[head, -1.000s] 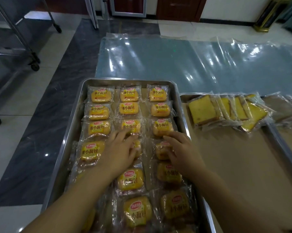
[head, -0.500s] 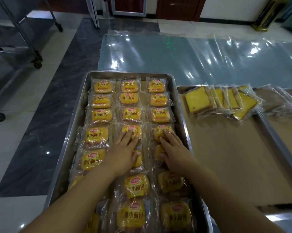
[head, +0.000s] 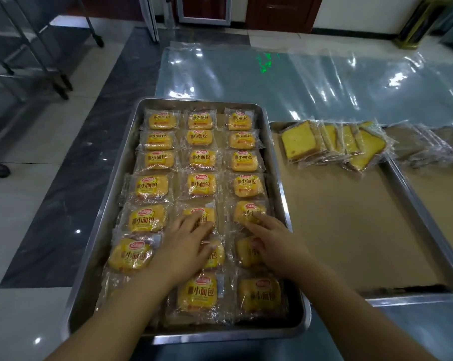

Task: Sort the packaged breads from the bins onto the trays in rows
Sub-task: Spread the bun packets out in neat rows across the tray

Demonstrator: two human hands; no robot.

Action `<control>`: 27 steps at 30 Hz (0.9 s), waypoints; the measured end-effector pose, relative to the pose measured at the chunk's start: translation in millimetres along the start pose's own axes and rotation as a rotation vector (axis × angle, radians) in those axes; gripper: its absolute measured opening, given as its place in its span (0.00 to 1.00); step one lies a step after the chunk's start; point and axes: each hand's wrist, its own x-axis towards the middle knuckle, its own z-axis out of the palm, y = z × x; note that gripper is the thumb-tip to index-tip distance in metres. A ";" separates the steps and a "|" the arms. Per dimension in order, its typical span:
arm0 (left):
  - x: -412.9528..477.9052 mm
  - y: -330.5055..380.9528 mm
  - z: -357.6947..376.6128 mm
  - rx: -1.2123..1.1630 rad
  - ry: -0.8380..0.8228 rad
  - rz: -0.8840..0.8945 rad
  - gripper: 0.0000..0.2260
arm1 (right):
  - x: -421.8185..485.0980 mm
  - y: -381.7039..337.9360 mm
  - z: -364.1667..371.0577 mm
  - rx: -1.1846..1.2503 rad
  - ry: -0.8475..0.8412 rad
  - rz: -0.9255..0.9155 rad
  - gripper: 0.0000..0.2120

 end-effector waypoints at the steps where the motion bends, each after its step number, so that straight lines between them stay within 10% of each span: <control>1: -2.8 0.1 3.8 0.025 -0.029 -0.005 0.25 | 0.4 -0.6 2.7 -0.016 -0.021 0.017 0.22; 12: 1.3 -1.4 3.1 0.099 -0.077 0.008 0.20 | 2.5 -13.6 12.5 0.011 -0.026 0.085 0.28; 18: -30.2 9.3 6.3 0.027 0.088 0.028 0.18 | -35.3 -12.1 3.1 0.114 0.271 -0.109 0.18; 27: -82.0 8.5 11.7 0.055 -0.065 0.096 0.23 | -70.2 -16.9 20.2 0.028 0.047 -0.073 0.17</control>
